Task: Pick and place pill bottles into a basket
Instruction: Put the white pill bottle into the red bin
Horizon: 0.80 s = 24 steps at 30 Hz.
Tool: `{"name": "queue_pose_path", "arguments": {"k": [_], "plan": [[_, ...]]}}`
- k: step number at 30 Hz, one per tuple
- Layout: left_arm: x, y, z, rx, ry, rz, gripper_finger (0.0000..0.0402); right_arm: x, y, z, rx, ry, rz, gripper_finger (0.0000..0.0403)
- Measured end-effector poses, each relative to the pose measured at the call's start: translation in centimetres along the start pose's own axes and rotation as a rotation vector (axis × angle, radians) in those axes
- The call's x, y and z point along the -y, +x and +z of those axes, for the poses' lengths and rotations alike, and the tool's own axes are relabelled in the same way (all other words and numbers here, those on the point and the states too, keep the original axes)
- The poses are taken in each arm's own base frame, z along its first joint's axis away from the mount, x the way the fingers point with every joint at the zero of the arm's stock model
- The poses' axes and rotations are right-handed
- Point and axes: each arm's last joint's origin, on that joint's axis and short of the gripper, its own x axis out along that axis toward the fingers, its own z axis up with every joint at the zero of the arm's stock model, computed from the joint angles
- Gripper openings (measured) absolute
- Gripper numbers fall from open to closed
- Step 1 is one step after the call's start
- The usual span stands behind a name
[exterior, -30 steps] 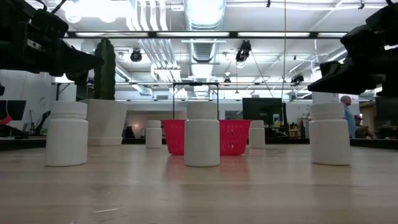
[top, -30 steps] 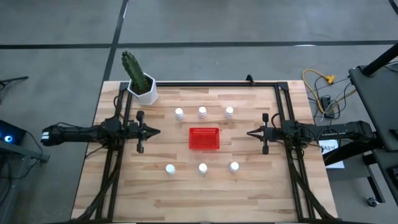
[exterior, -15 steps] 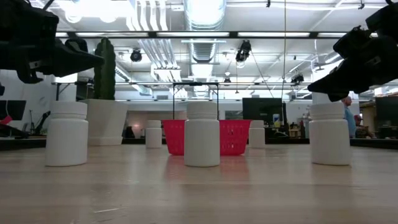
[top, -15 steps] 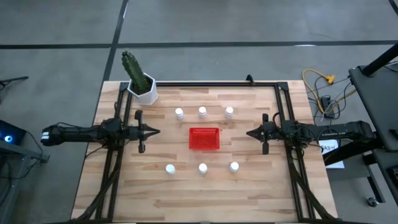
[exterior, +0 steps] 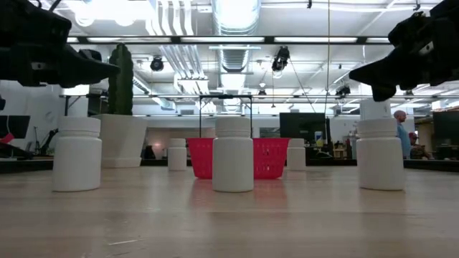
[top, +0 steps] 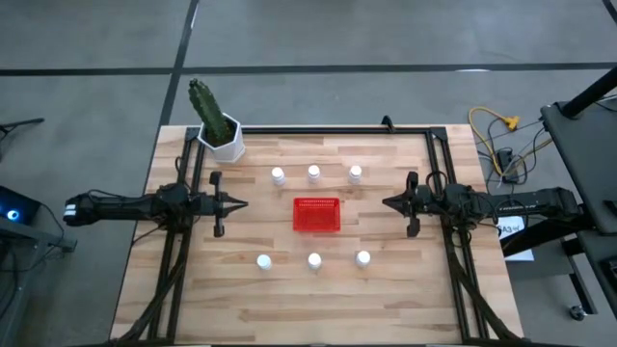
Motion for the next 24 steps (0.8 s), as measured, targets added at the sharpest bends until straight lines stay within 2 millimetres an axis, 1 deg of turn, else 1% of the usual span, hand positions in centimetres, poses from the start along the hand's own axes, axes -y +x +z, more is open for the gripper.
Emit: {"name": "queue_pose_path", "arguments": {"k": [3, 6, 9, 14, 17, 24], "plan": [[0.0, 0.0, 0.0, 0.0, -0.106, 0.0, 0.0, 0.0, 0.01, -0.02, -0.002, 0.004, 0.0, 0.0008], [0.0, 0.0, -0.01, -0.001, -0.191, 0.0, 0.0, 0.01, 0.01, 0.0, 0.0, -0.03, -0.001, 0.0008], [0.0, 0.0, -0.02, -0.002, -0.188, 0.0, 0.0, 0.0, 0.01, 0.19, 0.019, -0.055, -0.006, 0.0008], [-0.05, 0.0, 0.12, 0.012, -0.183, 0.006, 0.0, 0.02, 0.0, 0.4, 0.041, -0.049, -0.018, 0.0009], [-0.18, -0.01, 0.5, 0.053, -0.197, 0.016, 0.0, 0.02, 0.01, 0.4, 0.042, -0.051, -0.019, 0.0009], [-0.15, 0.0, 0.44, 0.047, -0.218, 0.01, 0.0, 0.03, 0.01, 0.4, 0.042, -0.051, -0.022, 0.0009]]}}
